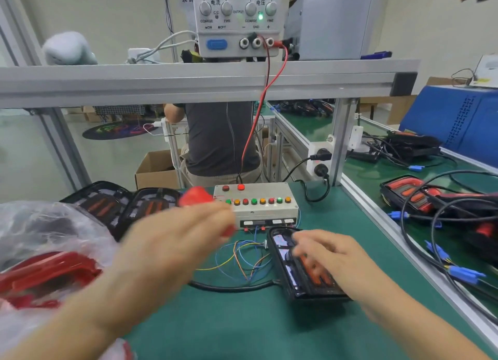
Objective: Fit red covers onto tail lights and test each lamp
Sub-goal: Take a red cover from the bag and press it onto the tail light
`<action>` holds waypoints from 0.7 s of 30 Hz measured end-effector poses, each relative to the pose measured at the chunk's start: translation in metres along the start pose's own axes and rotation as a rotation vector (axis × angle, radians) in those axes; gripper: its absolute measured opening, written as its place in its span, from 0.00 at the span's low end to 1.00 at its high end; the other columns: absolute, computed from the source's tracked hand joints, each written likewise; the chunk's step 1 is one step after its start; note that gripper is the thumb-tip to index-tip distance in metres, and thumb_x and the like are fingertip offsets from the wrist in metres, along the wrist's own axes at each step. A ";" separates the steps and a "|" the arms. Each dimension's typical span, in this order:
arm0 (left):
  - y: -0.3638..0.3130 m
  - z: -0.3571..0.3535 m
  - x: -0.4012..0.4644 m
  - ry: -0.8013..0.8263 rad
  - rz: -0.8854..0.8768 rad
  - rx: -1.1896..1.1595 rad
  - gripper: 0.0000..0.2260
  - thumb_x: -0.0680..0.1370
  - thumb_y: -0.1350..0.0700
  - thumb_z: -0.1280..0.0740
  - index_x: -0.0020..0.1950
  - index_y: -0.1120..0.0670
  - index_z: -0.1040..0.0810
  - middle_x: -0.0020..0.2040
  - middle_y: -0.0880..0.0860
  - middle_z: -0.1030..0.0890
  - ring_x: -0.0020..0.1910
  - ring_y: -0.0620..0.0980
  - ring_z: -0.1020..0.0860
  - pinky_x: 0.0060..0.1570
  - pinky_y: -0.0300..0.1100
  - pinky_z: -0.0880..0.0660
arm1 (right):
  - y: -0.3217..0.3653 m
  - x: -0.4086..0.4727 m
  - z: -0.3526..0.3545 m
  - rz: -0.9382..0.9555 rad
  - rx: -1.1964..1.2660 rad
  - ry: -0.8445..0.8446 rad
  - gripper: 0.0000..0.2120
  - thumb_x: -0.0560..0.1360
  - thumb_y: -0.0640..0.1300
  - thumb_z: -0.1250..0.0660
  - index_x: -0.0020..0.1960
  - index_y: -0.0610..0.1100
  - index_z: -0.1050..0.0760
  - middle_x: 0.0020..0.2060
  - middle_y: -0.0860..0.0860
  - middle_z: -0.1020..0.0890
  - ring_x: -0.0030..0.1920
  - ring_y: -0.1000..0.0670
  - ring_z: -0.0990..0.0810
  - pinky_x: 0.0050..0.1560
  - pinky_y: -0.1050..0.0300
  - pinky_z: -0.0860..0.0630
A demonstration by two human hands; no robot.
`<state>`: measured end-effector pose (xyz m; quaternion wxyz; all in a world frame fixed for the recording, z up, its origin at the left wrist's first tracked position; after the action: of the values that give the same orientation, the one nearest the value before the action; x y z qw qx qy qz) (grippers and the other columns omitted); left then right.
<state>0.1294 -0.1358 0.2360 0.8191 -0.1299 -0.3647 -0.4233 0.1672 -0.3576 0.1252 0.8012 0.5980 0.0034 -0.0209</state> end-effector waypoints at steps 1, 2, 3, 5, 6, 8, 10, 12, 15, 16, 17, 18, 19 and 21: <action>-0.018 -0.016 0.009 0.018 -0.067 -0.032 0.11 0.77 0.55 0.37 0.60 0.53 0.27 0.59 0.50 0.21 0.50 0.49 0.19 0.46 0.44 0.23 | 0.005 -0.004 -0.014 -0.069 0.236 0.125 0.14 0.72 0.53 0.32 0.51 0.44 0.18 0.44 0.48 0.16 0.36 0.55 0.22 0.37 0.65 0.25; -0.036 -0.032 0.013 0.080 -0.124 -0.049 0.12 0.77 0.55 0.37 0.61 0.53 0.28 0.60 0.51 0.20 0.50 0.49 0.19 0.46 0.42 0.23 | 0.011 -0.007 -0.025 -0.114 0.415 0.230 0.19 0.71 0.55 0.34 0.51 0.41 0.18 0.43 0.46 0.16 0.37 0.53 0.22 0.37 0.63 0.23; -0.045 -0.049 0.017 0.152 -0.111 -0.122 0.13 0.78 0.55 0.39 0.61 0.53 0.27 0.61 0.50 0.21 0.50 0.48 0.19 0.47 0.42 0.23 | 0.017 -0.010 -0.031 -0.136 0.532 0.300 0.21 0.71 0.56 0.36 0.52 0.39 0.18 0.44 0.44 0.17 0.39 0.51 0.22 0.38 0.60 0.21; -0.049 -0.072 0.022 0.244 0.088 -0.334 0.14 0.80 0.49 0.44 0.60 0.52 0.24 0.56 0.47 0.19 0.51 0.46 0.21 0.49 0.42 0.24 | 0.021 -0.013 -0.030 -0.167 0.678 0.350 0.24 0.70 0.56 0.35 0.54 0.38 0.17 0.48 0.43 0.18 0.46 0.47 0.24 0.41 0.57 0.20; -0.052 -0.082 0.023 0.276 0.158 -0.422 0.16 0.80 0.47 0.45 0.58 0.51 0.22 0.52 0.47 0.18 0.50 0.45 0.22 0.49 0.43 0.25 | 0.020 -0.013 -0.026 -0.179 0.709 0.349 0.24 0.69 0.56 0.34 0.54 0.39 0.17 0.51 0.42 0.18 0.48 0.46 0.25 0.42 0.57 0.20; -0.058 -0.096 0.022 0.248 0.176 -0.511 0.15 0.80 0.44 0.44 0.55 0.50 0.21 0.49 0.46 0.18 0.49 0.44 0.22 0.50 0.43 0.25 | 0.017 -0.013 -0.017 -0.169 0.702 0.350 0.23 0.66 0.56 0.31 0.53 0.42 0.16 0.54 0.41 0.19 0.51 0.44 0.26 0.45 0.55 0.21; -0.061 -0.101 0.025 0.177 0.053 -0.381 0.11 0.80 0.50 0.39 0.53 0.51 0.18 0.49 0.47 0.18 0.51 0.46 0.21 0.53 0.44 0.24 | 0.014 -0.013 -0.008 -0.126 0.628 0.368 0.22 0.69 0.55 0.32 0.56 0.41 0.17 0.55 0.40 0.21 0.53 0.43 0.27 0.47 0.54 0.22; -0.072 -0.102 0.024 0.000 -0.215 -0.129 0.10 0.79 0.59 0.37 0.49 0.56 0.16 0.48 0.51 0.17 0.49 0.51 0.19 0.54 0.43 0.24 | 0.008 -0.012 0.000 -0.083 0.496 0.345 0.21 0.73 0.53 0.33 0.59 0.40 0.19 0.51 0.42 0.20 0.50 0.45 0.26 0.48 0.55 0.23; -0.073 -0.119 0.018 -0.022 -0.302 -0.181 0.08 0.77 0.59 0.35 0.51 0.57 0.17 0.49 0.53 0.18 0.48 0.52 0.21 0.53 0.42 0.26 | -0.006 -0.005 0.017 -0.088 0.278 0.156 0.19 0.74 0.51 0.34 0.51 0.34 0.21 0.39 0.47 0.19 0.39 0.51 0.25 0.41 0.61 0.26; -0.063 -0.124 0.020 -0.019 -0.181 -0.256 0.08 0.76 0.57 0.34 0.52 0.56 0.18 0.50 0.52 0.19 0.49 0.50 0.22 0.52 0.41 0.26 | -0.011 -0.002 0.027 -0.088 0.198 0.062 0.16 0.77 0.48 0.36 0.47 0.33 0.22 0.34 0.49 0.21 0.34 0.52 0.26 0.36 0.63 0.27; -0.044 -0.128 0.023 -0.020 0.045 -0.341 0.09 0.75 0.54 0.33 0.52 0.55 0.18 0.51 0.50 0.20 0.50 0.48 0.23 0.52 0.40 0.27 | -0.015 0.000 0.038 -0.091 0.144 -0.027 0.13 0.79 0.45 0.38 0.44 0.35 0.24 0.31 0.50 0.21 0.31 0.53 0.27 0.32 0.64 0.28; -0.019 -0.135 0.025 -0.006 0.329 -0.404 0.09 0.76 0.53 0.34 0.54 0.53 0.20 0.52 0.49 0.21 0.51 0.47 0.24 0.53 0.41 0.28 | -0.019 0.002 0.047 -0.102 0.128 -0.094 0.12 0.81 0.42 0.41 0.43 0.38 0.25 0.29 0.50 0.22 0.29 0.54 0.29 0.29 0.64 0.29; 0.006 -0.147 0.024 0.070 0.612 -0.431 0.10 0.77 0.52 0.35 0.56 0.53 0.21 0.52 0.48 0.22 0.52 0.47 0.24 0.55 0.43 0.28 | -0.023 0.004 0.055 -0.122 0.147 -0.135 0.11 0.82 0.41 0.43 0.45 0.41 0.26 0.28 0.51 0.23 0.27 0.55 0.30 0.26 0.64 0.31; 0.039 -0.179 0.019 0.346 1.033 -0.499 0.09 0.79 0.51 0.37 0.56 0.54 0.25 0.48 0.49 0.22 0.50 0.50 0.23 0.53 0.46 0.25 | -0.033 0.006 0.065 -0.181 0.222 -0.167 0.09 0.82 0.41 0.45 0.50 0.44 0.27 0.26 0.52 0.28 0.26 0.55 0.35 0.23 0.65 0.37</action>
<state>0.2545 -0.2172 0.1281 0.9110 -0.4082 -0.0052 -0.0581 0.1711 -0.4292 0.1122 0.7225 0.6764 -0.0119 -0.1428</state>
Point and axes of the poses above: each hand's wrist, its own x-axis towards the middle knuckle, its own z-axis out of the back of the hand, y = z × x, the point moved 6 cm from there along x, towards the middle knuckle
